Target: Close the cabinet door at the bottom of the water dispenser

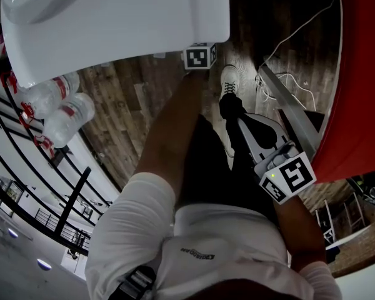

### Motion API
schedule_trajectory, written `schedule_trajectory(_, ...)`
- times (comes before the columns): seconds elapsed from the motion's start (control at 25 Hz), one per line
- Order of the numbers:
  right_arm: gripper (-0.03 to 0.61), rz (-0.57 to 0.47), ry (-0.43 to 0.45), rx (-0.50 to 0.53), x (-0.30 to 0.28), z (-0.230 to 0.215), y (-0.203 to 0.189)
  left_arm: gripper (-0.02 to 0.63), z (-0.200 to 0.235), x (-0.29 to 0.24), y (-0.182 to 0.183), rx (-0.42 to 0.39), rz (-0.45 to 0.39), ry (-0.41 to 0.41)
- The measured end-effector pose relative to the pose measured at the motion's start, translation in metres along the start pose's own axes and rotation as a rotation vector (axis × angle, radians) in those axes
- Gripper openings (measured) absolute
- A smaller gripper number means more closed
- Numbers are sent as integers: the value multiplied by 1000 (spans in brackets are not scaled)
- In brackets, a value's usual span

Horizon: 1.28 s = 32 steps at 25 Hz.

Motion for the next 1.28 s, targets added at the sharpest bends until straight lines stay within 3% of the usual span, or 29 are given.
schedule_trajectory(0.28, 21, -15, -18, 19, -6, 13, 3, 23, -4, 18, -10, -36, 25, -45)
schedule_trajectory(0.56, 21, -49, -21, 36, -11, 63, -1, 5, -2, 74, -23, -69, 15, -83)
schedule_trajectory(1.0, 21, -155, -87, 10, -5, 149, -26, -3, 38, 215, -29, -141, -20, -99)
schedule_trajectory(1.16, 21, -165, -86, -14, 6, 181, -23, -3, 41, 278, -30, -129, -32, -97)
schedule_trajectory(1.28, 21, -168, -61, 35, 15, 202, -11, -3, 36, 321, -24, -120, -40, -81)
Point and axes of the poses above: the fingertips, and each gripper's own axes: x backward along the fingers, z to its left, y out of its top, the point moved 9 cm from there along x, backward along the fingers, and after that the axes turned 1 degree about -y, right-handed, at the moved point
